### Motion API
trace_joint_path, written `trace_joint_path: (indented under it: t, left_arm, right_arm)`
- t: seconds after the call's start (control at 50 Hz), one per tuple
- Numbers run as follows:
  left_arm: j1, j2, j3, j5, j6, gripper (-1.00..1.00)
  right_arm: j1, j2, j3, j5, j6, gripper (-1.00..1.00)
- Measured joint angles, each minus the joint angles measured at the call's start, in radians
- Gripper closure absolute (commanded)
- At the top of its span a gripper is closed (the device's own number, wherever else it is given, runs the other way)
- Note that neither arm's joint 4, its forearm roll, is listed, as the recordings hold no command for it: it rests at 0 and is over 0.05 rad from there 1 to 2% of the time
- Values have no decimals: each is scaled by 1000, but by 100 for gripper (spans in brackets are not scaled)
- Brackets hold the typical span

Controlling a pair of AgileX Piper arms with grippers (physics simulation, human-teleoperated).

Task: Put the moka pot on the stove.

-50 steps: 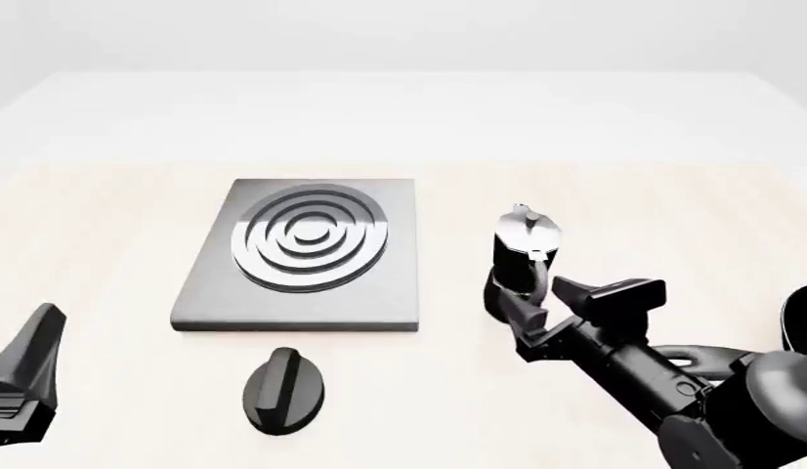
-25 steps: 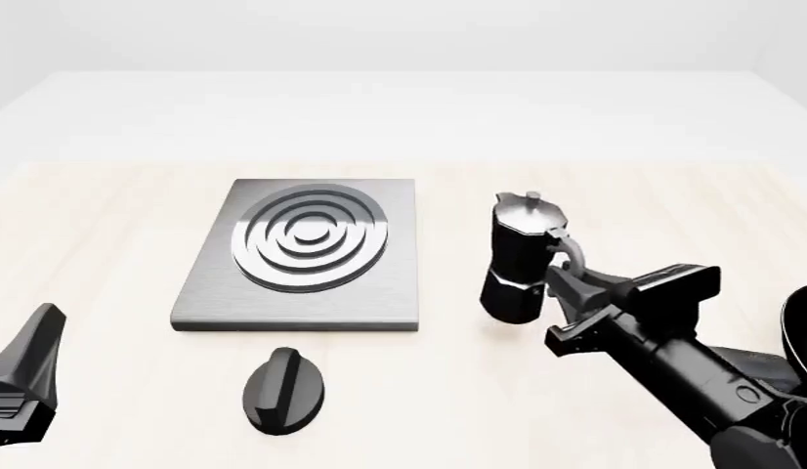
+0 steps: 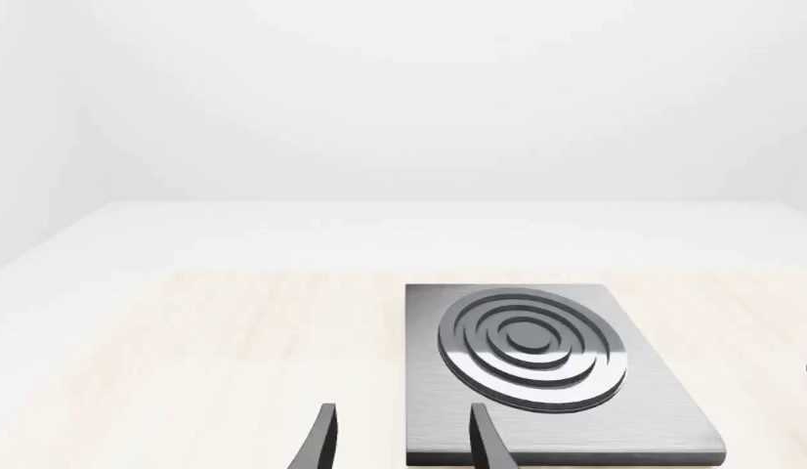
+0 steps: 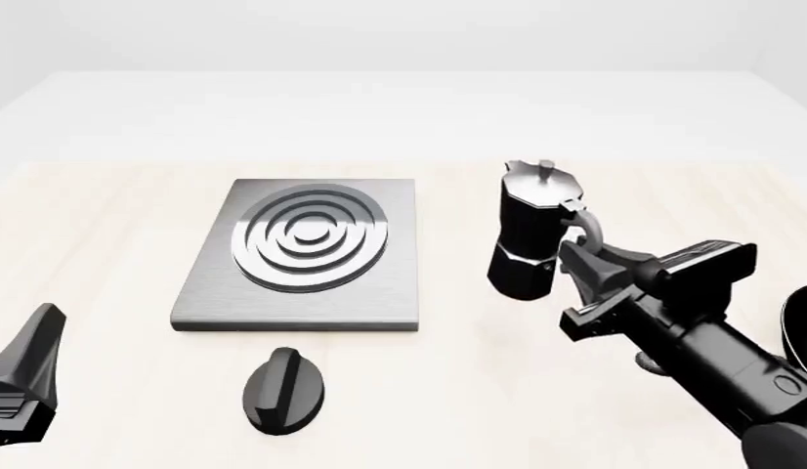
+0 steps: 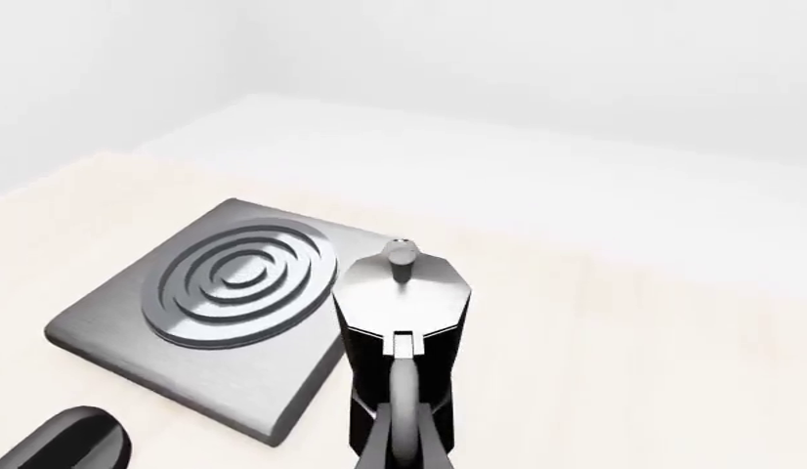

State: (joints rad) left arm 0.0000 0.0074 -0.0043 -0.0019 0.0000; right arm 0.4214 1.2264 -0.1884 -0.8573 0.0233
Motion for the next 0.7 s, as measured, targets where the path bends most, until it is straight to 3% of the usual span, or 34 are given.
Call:
trace_joint_path:
  t: [0.36,0.7]
  left_arm:
    - [0,0,0,0,0,-100]
    - [0,0,0,0,0,-100]
  right_arm:
    - [15,-47,-65,71,-26,100]
    - [35,-12,-142,81,-49,100]
